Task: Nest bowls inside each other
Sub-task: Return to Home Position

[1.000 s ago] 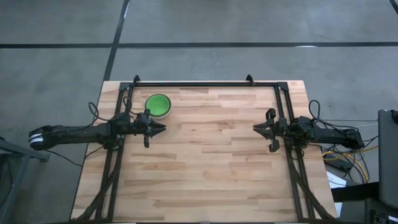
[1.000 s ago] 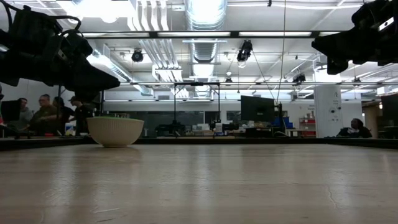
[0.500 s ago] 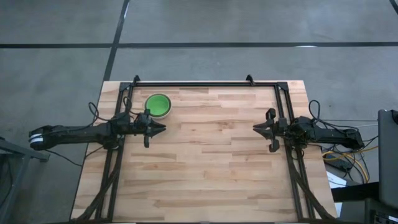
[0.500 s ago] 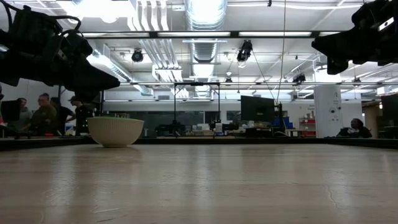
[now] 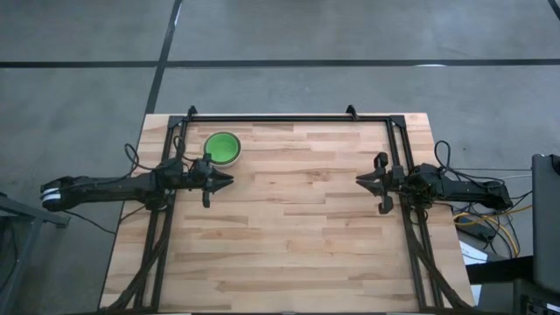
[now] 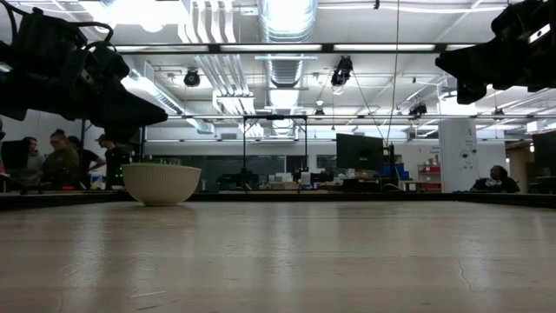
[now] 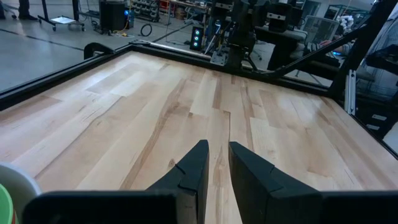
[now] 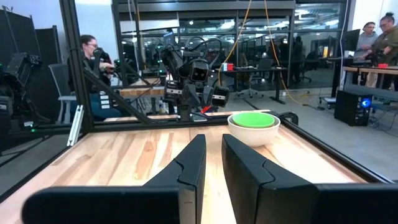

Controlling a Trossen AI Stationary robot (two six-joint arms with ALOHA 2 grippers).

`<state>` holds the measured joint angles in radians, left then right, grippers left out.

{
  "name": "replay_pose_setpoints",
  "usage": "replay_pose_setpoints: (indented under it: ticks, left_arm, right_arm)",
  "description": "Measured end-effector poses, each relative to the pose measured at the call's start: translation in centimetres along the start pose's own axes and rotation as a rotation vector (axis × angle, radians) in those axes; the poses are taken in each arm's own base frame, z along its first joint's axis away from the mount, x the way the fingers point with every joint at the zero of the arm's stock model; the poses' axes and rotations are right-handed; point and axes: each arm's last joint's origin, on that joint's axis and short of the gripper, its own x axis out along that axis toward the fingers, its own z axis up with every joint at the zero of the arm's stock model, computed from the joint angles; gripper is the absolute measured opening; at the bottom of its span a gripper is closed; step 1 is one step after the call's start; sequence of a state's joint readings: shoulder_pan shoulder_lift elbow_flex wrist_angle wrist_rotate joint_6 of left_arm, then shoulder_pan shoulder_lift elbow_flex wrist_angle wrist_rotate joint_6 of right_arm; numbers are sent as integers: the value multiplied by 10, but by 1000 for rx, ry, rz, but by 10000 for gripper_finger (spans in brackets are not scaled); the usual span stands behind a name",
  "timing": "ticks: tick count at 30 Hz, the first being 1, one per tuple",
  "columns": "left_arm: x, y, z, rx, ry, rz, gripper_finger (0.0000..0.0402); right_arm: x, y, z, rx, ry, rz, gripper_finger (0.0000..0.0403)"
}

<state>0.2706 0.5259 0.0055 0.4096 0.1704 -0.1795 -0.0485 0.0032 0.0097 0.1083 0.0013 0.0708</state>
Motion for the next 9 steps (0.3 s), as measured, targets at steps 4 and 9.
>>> replay_pose_setpoints:
  ticks: [4, 9]
  left_arm:
    - [0, 0, 0, 0, 0, 0, 67]
    - [0, 0, 0, 0, 0, 0, 67]
  right_arm:
    - [0, 0, 0, 5, 0, 0, 52]
    - [0, 0, 0, 1, 0, 0, 52]
